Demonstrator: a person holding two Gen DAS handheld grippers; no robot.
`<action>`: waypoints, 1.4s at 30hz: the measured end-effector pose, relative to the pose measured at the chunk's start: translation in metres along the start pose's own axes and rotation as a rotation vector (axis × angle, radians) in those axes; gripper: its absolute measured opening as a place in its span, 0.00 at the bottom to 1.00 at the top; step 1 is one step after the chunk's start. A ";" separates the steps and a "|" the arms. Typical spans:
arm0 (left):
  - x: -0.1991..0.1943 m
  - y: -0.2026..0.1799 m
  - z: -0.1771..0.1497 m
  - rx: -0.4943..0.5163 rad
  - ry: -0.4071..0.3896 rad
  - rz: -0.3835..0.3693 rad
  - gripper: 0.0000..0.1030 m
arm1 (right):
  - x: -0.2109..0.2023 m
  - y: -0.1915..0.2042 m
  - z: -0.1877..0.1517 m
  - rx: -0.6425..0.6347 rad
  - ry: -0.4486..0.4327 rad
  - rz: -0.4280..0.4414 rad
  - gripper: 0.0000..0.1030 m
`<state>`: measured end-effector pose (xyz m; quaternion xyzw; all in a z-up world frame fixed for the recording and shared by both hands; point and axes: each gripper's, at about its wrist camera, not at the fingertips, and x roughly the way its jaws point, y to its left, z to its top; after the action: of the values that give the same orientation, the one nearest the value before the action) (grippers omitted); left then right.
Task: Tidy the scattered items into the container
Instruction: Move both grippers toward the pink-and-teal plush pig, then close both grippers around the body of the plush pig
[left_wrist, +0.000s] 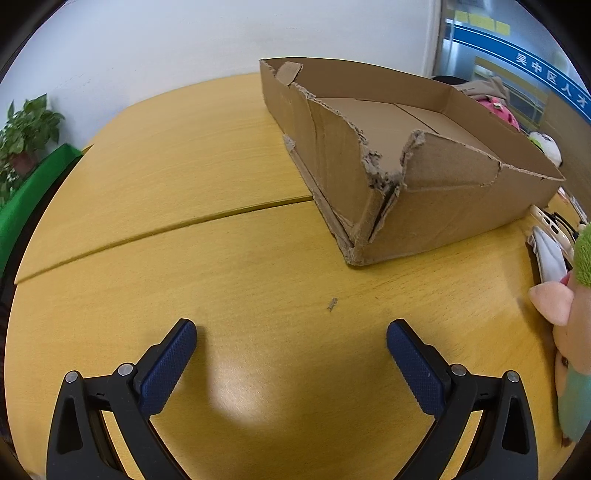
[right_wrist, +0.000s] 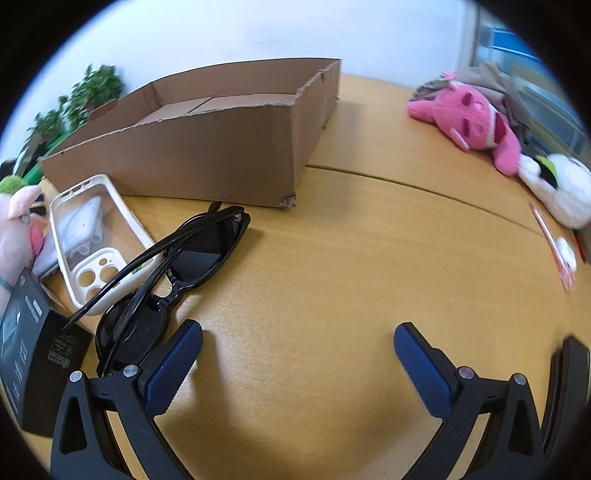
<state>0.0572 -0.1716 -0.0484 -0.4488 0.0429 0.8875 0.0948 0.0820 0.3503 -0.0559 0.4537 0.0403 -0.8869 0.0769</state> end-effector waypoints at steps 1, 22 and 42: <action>-0.002 -0.003 -0.003 -0.011 0.000 0.010 1.00 | -0.001 0.002 -0.002 0.010 0.000 -0.009 1.00; -0.168 -0.143 -0.027 -0.129 -0.310 -0.226 1.00 | -0.128 0.093 0.001 0.062 -0.252 0.074 0.99; -0.201 -0.193 -0.034 -0.084 -0.318 -0.295 1.00 | -0.165 0.199 -0.026 -0.052 -0.270 0.154 0.99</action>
<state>0.2403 -0.0140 0.0945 -0.3081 -0.0758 0.9247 0.2105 0.2323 0.1750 0.0627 0.3299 0.0178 -0.9300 0.1610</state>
